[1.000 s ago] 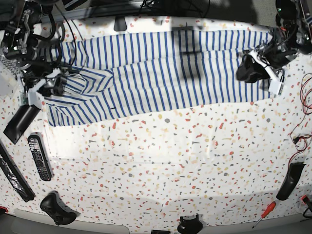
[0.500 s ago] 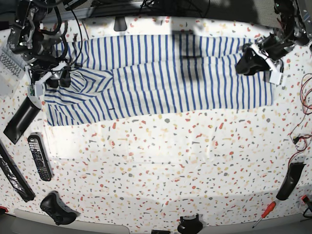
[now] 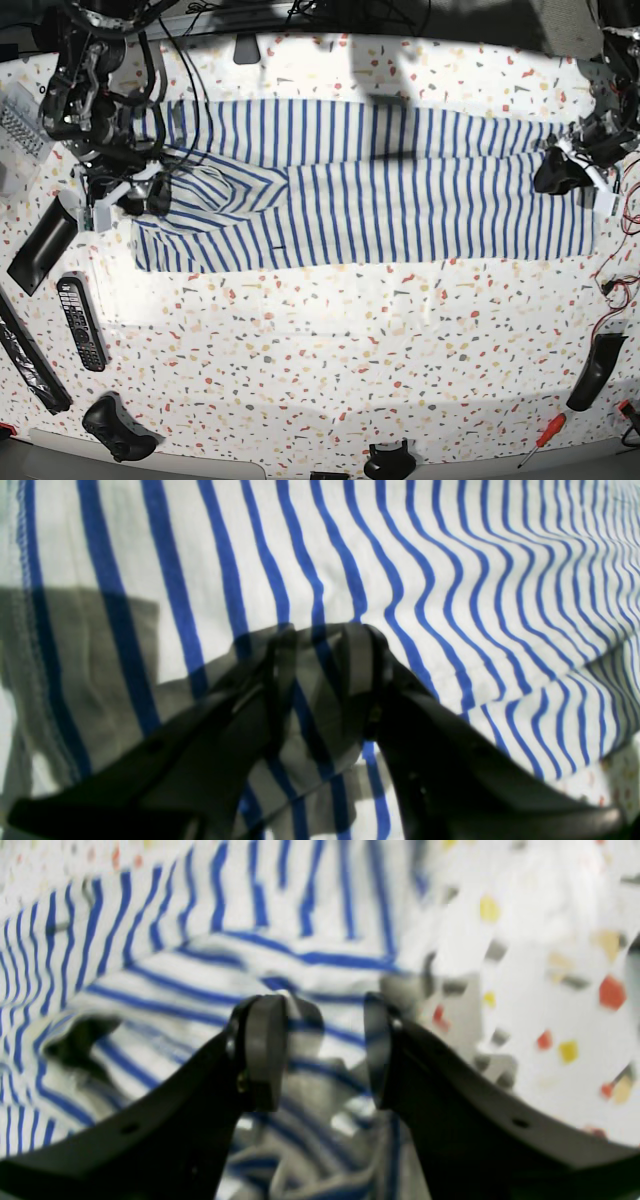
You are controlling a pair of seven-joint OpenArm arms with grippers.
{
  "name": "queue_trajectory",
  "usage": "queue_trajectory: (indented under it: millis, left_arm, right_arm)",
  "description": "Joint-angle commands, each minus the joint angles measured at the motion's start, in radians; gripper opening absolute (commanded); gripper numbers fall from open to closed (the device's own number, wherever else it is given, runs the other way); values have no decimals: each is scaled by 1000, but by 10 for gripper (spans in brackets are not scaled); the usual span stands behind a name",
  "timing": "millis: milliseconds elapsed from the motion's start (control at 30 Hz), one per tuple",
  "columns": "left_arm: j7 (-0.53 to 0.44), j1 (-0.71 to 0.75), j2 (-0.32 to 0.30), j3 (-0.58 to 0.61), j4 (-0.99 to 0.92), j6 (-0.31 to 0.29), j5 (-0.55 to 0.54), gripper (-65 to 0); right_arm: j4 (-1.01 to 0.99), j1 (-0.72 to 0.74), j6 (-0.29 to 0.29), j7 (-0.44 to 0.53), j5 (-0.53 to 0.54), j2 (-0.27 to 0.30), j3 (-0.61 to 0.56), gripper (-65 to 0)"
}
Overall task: Layout the t-shirt on the table in an organized manner, then fold the t-shirt properly
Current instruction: 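Grasp both ends of the folded strip and stretch it flat, then release the strip end and reposition the left gripper over it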
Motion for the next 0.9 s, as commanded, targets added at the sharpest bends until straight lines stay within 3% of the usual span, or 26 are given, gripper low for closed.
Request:
queue_trajectory:
  millis: [0, 100, 200, 333, 500, 600, 700, 867]
  left_arm:
    - [14, -13, -11, -3, 5, 17, 27, -501]
    - [19, -28, -8, -3, 6, 17, -59, -479]
    - [32, -54, -8, -4, 13, 17, -154, -367]
    - [102, -114, -13, -4, 29, 17, -172, -247]
    - [217, -194, -69, -4, 32, 26, -173, -239]
    - [164, -210, -134, -4, 32, 47, -167, -239]
    - [98, -209, -189, -4, 31, 109, -99, -237]
    - [113, -201, -190, -3, 17, 129, -98, -237]
  right_arm:
    - [14, 21, 10, 19, 12, 9, 4, -396]
    - [14, 35, 10, 17, 12, 12, 5, -396]
    - [15, 48, 10, -13, 12, 18, 5, -396]
    - [15, 64, 11, -53, 12, 39, 5, -395]
    - [15, 71, 10, -102, 12, 95, 5, -395]
    - [16, 72, 11, -100, 14, 129, 5, -395]
    - [23, 71, 11, -101, 19, 147, 5, -395]
    - [55, 71, 11, -101, 20, 147, 5, -395]
